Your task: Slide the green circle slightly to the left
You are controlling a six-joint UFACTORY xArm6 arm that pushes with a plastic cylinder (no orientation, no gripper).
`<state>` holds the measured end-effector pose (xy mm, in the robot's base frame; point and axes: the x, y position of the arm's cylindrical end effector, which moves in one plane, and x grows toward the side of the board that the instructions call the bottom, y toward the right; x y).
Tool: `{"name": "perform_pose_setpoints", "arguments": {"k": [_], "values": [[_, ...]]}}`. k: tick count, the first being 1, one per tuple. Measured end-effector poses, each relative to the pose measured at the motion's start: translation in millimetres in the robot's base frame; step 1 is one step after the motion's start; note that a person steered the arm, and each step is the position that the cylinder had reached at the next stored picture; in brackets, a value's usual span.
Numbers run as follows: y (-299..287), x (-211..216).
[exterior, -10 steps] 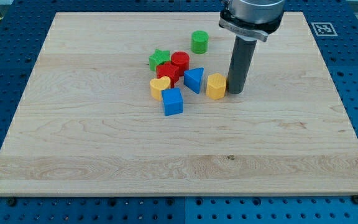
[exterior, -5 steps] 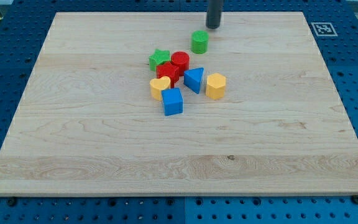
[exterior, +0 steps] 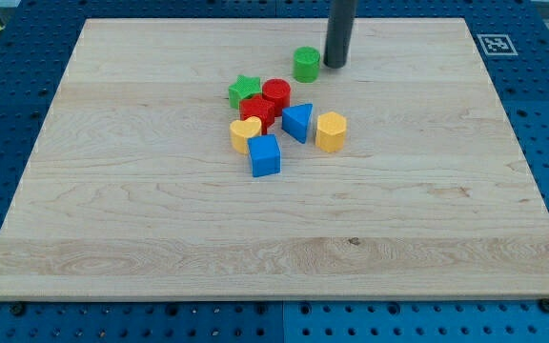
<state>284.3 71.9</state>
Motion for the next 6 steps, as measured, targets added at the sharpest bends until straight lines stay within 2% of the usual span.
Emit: {"name": "perform_pose_setpoints", "arguments": {"k": [2,4,5,6], "values": [[-70,-13],[-104,-13],[-67,2],[-1,26]]}}
